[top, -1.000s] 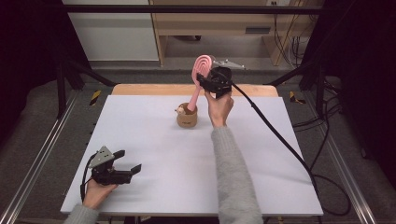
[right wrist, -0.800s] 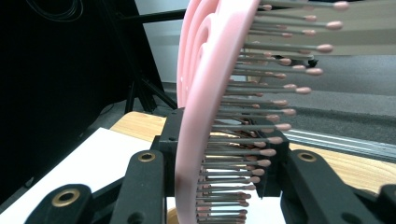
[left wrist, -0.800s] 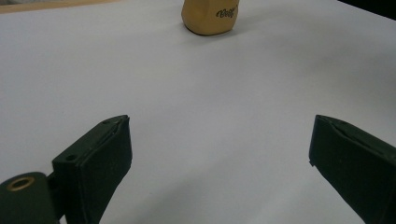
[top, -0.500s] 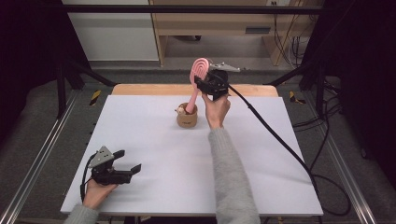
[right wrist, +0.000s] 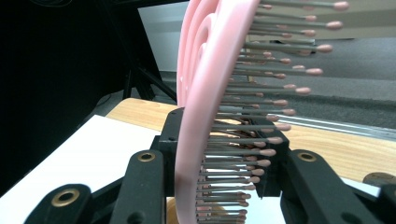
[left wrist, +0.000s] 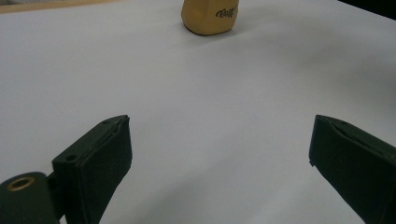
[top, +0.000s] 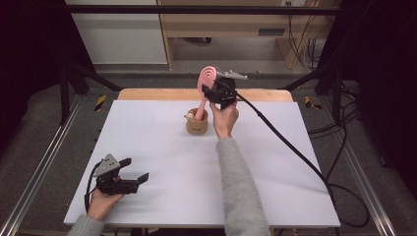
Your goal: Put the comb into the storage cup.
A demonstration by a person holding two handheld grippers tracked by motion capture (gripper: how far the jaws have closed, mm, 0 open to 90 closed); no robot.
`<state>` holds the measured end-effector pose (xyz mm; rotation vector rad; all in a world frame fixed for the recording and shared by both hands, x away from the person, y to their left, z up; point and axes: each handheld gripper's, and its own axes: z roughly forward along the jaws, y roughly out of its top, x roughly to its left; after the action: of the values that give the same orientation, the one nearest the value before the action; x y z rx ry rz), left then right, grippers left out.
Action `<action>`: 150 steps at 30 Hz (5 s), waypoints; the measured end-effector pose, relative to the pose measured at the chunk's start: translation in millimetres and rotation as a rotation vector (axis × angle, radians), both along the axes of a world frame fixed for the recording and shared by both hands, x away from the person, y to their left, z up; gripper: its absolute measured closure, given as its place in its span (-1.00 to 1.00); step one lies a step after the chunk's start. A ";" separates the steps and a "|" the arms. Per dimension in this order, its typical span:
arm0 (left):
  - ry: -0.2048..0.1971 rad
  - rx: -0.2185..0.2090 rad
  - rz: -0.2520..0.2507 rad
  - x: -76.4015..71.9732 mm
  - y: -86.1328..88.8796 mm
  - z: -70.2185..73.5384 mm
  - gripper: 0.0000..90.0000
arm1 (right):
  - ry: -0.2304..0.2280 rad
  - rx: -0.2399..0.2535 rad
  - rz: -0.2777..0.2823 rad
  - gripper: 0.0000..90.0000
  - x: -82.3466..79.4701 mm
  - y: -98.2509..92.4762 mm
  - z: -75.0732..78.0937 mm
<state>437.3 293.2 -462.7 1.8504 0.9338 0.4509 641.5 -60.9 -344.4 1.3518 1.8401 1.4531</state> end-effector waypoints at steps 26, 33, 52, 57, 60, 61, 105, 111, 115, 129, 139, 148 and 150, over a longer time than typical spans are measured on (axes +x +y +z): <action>0.002 0.005 -0.003 0.1 -0.5 -0.1 -0.87 | 0.048 0.031 -0.005 0.40 -4.6 0.9 -28.1; 0.001 0.005 -0.003 -0.1 -0.5 0.2 -0.87 | 0.054 0.040 -0.011 0.40 -4.1 0.2 -32.1; 0.002 0.007 -0.003 -0.1 -0.9 0.0 -0.87 | 0.065 0.076 -0.025 0.39 -4.6 -11.8 -38.3; 0.001 0.009 -0.002 0.0 -0.9 -0.1 -0.87 | 0.072 0.087 -0.034 0.37 -3.3 -16.1 -40.0; 0.001 0.009 -0.002 0.0 -1.0 -0.1 -0.87 | 0.072 0.086 -0.038 0.36 -3.0 -18.5 -41.1; 0.001 0.010 -0.002 0.0 -1.0 -0.1 -0.87 | 0.071 0.084 -0.042 0.35 -3.2 -19.3 -41.6; 0.004 0.012 -0.003 0.1 -1.6 -0.2 -0.87 | -0.071 -0.153 0.011 -0.63 -21.1 -32.7 -45.0; 0.004 0.013 -0.001 0.3 -1.4 -0.4 -0.87 | -0.084 -0.168 0.064 -0.81 -30.1 -35.2 -39.9; 0.003 0.013 0.000 0.3 -1.7 -0.5 -0.87 | -0.103 -0.195 0.076 -0.84 -39.0 -36.0 -33.9; 0.004 0.015 0.001 0.5 -1.8 -0.5 -0.87 | -0.191 -0.198 0.159 -1.00 -70.4 -51.3 -19.1; 0.003 0.015 0.001 0.5 -1.9 -0.5 -0.87 | -0.205 -0.188 0.207 -1.00 -90.2 -59.5 -11.3; -0.002 0.006 0.006 0.3 -1.9 -0.2 -0.87 | -0.229 -0.156 0.253 -0.99 -113.9 -74.8 -12.0; -0.002 0.007 0.006 0.4 -1.9 -0.4 -0.87 | -0.228 -0.158 0.263 -0.99 -118.2 -79.4 -13.4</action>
<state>437.6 291.3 -463.1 1.8534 0.9374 0.4596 523.3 -140.3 -357.9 0.8568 1.9861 1.4817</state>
